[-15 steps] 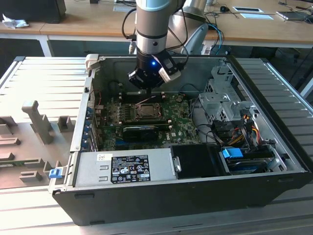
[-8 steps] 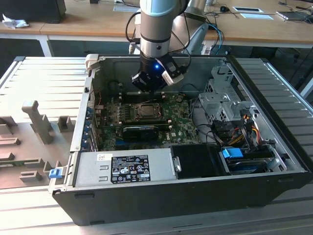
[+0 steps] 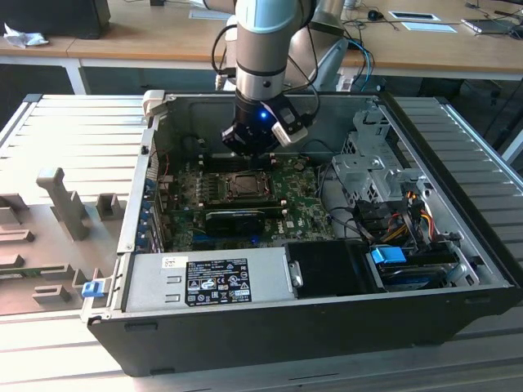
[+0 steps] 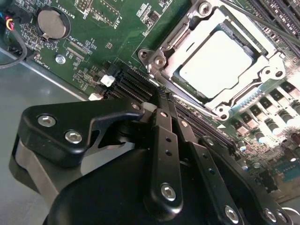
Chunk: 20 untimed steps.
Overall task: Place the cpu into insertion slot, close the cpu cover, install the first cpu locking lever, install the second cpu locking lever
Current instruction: 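Install the first cpu locking lever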
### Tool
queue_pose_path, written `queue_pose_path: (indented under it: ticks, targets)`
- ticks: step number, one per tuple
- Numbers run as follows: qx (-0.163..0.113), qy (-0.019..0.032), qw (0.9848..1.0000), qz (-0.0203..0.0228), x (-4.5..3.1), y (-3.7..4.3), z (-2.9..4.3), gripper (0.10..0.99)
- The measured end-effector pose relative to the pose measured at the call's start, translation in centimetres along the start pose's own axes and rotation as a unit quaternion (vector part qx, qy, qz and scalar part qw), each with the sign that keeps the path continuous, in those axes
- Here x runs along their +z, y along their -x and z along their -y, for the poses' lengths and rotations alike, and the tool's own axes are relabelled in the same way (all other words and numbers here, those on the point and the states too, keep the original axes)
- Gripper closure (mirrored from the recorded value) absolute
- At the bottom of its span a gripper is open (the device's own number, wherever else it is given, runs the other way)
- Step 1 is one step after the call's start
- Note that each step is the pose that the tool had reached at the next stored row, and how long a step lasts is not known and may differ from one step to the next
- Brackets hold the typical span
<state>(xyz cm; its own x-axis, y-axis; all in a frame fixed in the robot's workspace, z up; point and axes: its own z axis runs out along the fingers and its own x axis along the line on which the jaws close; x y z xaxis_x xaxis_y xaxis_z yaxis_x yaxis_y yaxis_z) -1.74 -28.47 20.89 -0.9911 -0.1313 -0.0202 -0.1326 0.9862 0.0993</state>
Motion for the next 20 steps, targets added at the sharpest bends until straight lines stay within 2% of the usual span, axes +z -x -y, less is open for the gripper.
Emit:
queue_pose_path:
  ticks: [5, 17, 20]
  targets:
    - [0.0, 0.0, 1.0, 0.0, -0.03, -0.06, 0.41, 0.98]
    - [0.0, -0.0012, 1.0, -0.0001, 0.59, 0.02, 0.23, 0.98]
    - [0.0, -0.0016, 1.0, -0.0002, 0.26, 0.03, 0.19, 0.98]
